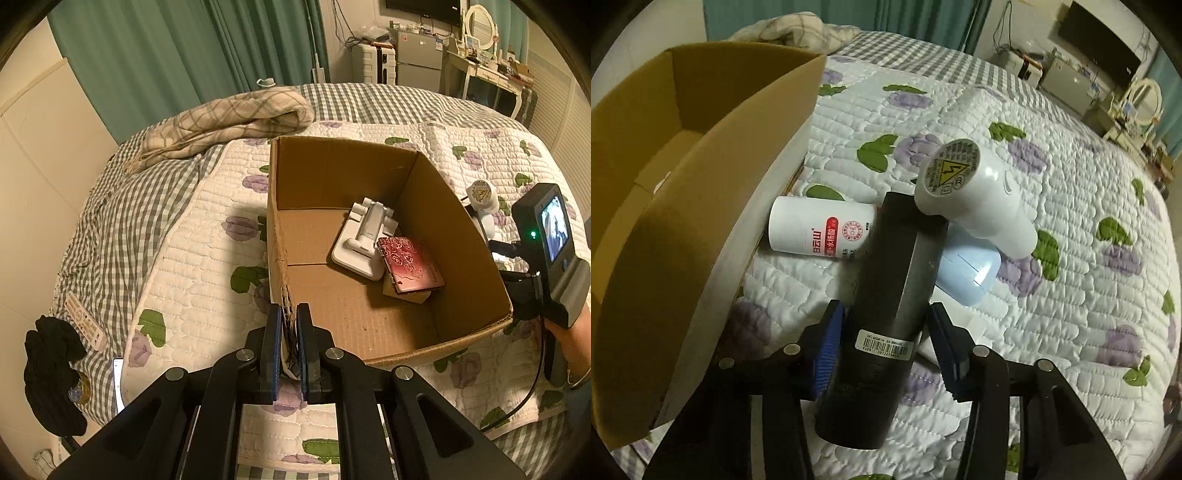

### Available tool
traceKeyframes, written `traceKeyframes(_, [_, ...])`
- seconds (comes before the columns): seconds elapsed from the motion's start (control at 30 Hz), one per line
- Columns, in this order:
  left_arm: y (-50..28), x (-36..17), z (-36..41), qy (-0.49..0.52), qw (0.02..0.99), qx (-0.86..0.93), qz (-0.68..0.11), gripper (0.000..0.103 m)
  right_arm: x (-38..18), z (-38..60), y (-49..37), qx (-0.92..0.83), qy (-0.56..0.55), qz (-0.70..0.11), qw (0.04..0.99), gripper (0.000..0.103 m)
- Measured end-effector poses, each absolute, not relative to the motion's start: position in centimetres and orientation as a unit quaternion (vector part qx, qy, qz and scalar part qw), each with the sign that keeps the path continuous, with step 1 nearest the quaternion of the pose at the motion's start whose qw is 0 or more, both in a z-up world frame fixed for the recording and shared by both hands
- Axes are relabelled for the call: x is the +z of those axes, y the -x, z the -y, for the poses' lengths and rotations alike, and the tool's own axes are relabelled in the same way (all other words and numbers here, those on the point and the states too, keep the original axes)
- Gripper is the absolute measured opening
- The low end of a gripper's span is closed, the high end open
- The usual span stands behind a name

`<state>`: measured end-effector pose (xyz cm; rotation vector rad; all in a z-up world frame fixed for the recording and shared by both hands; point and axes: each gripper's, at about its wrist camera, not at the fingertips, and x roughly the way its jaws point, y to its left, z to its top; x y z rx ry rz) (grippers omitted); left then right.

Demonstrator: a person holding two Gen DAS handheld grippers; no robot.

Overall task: Organize rigid objects
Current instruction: 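Grasp the black TV remote with the right gripper, then lower the black remote into the box and open the right gripper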

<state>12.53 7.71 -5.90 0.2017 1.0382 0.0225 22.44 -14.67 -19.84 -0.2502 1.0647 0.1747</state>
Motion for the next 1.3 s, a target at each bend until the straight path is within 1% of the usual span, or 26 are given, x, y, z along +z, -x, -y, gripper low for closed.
traceKeyframes(0.37, [-12.6,-5.9,-7.8,-0.097,0.863,0.011,-0.496,0.007,-18.2,15.4,-21.2,0.113,0.09,-0.482,0.864,0.042])
traceKeyframes(0.53, [-12.5,-5.9,-7.8,-0.096,0.863,0.012,-0.495,0.007,-16.0,16.1,-20.2,0.125,0.072,-0.463,0.875,0.04])
traceKeyframes(0.67, [-12.5,-6.0,-7.9,-0.096,0.863,0.012,-0.496,0.007,-13.3,16.5,-19.2,0.136,0.06,-0.44,0.886,0.038])
traceKeyframes(0.8, [-12.5,-6.0,-7.9,-0.097,0.863,0.012,-0.496,0.007,-9.4,16.5,-18.1,0.15,0.057,-0.405,0.9,0.031])
traceKeyframes(0.83, [-12.5,-6.0,-7.9,-0.096,0.863,0.012,-0.495,0.007,-8.1,16.3,-17.7,0.153,0.061,-0.391,0.906,0.031])
traceKeyframes(0.87, [-12.5,-6.0,-7.9,-0.096,0.863,0.011,-0.495,0.007,-6.9,16.1,-17.4,0.156,0.067,-0.378,0.91,0.027])
traceKeyframes(0.9, [-12.5,-6.0,-7.9,-0.096,0.863,0.011,-0.495,0.007,-5.6,15.7,-17.2,0.161,0.075,-0.366,0.914,0.02])
traceKeyframes(1.03, [-12.4,-6.0,-7.9,-0.096,0.863,0.011,-0.495,0.007,-1.5,13.8,-16.2,0.19,0.088,-0.319,0.924,0.018])
traceKeyframes(1.13, [-12.4,-6.1,-8.0,-0.095,0.863,0.009,-0.496,0.007,0.3,12.2,-15.8,0.216,0.095,-0.301,0.924,0.018])
traceKeyframes(1.3, [-12.3,-6.1,-8.0,-0.095,0.863,0.007,-0.496,0.007,1.4,8.8,-16.5,0.252,0.113,-0.296,0.914,0.018])
